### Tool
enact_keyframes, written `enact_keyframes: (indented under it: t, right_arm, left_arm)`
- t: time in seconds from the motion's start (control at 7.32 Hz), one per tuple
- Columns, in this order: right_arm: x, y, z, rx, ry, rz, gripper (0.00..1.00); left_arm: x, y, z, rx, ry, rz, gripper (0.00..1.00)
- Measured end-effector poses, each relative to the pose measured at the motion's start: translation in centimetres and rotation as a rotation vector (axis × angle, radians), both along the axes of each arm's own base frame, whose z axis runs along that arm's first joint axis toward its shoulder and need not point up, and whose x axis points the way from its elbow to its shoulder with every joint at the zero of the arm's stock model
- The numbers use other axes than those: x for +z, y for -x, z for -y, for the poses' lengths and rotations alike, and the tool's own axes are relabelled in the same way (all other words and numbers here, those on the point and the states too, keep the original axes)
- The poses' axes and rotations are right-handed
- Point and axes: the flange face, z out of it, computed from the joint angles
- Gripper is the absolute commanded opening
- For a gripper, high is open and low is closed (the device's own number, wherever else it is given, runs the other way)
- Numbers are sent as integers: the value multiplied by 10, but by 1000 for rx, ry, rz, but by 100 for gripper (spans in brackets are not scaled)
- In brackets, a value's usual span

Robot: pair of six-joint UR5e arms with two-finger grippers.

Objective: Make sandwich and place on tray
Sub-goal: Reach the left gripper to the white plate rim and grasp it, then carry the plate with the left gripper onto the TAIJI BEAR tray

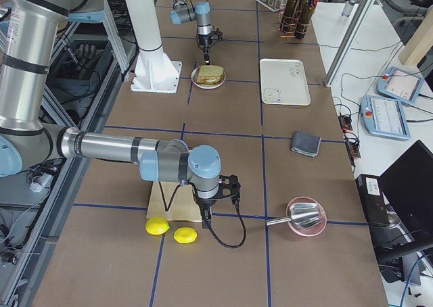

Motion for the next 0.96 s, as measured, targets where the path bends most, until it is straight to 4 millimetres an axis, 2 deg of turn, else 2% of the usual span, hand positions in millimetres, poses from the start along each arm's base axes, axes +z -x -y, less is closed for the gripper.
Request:
enact_keyframes:
  t: [0.14, 0.55, 0.82, 0.96]
  right_arm:
    - [1, 0, 0, 0, 3, 0, 100]
    - [4, 0, -1, 0, 8, -1, 100]
    - [4, 0, -1, 0, 7, -1, 100]
    - [4, 0, -1, -1, 7, -2, 100]
  left_arm:
    - [1, -2, -2, 4, 1, 3, 26]
    - [2, -10, -2, 8, 4, 9, 23]
    - [4, -14, -2, 10, 5, 16, 5]
    - [4, -16, -1, 10, 5, 17, 0]
